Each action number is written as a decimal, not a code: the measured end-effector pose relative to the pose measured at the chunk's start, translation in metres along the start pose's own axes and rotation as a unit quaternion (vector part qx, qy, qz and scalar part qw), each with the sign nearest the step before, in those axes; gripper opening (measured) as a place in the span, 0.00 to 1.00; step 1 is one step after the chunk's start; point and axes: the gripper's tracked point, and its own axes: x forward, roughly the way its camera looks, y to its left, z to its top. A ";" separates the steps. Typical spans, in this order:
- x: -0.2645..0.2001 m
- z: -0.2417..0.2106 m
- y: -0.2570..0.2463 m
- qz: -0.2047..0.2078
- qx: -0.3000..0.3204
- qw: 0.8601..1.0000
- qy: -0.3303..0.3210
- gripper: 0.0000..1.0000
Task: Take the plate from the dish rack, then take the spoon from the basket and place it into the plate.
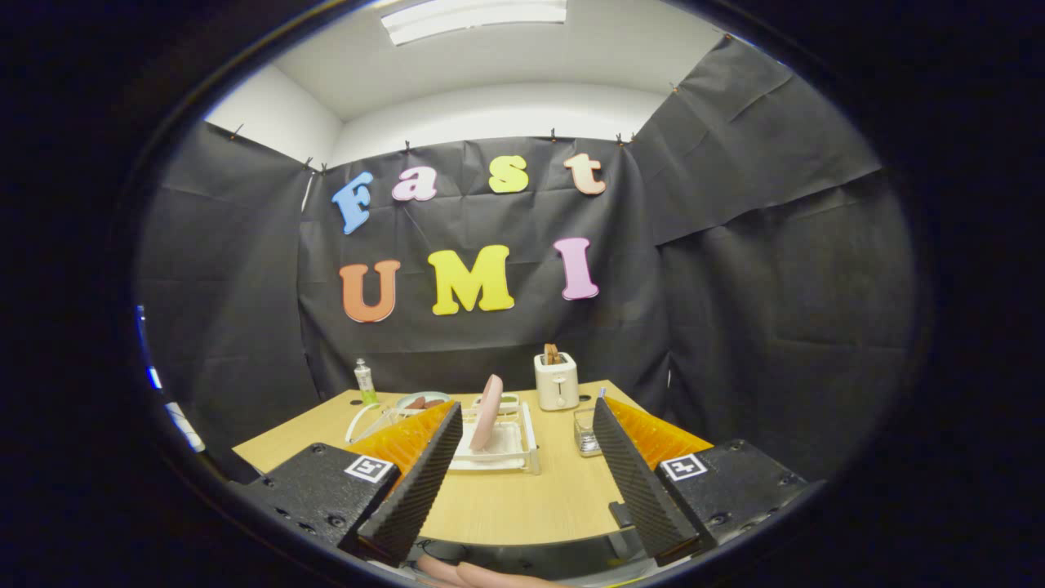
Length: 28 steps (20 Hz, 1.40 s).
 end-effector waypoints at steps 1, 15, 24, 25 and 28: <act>0.000 -0.001 0.000 -0.001 -0.001 1.000 0.001 1.00; 0.140 -0.006 0.013 0.015 -0.039 0.988 0.152 1.00; 0.293 -0.009 0.049 0.026 -0.034 0.939 0.342 1.00; 0.307 -0.013 0.049 0.019 -0.049 0.933 0.356 1.00; 0.350 -0.010 0.045 -0.031 -0.079 0.927 0.365 1.00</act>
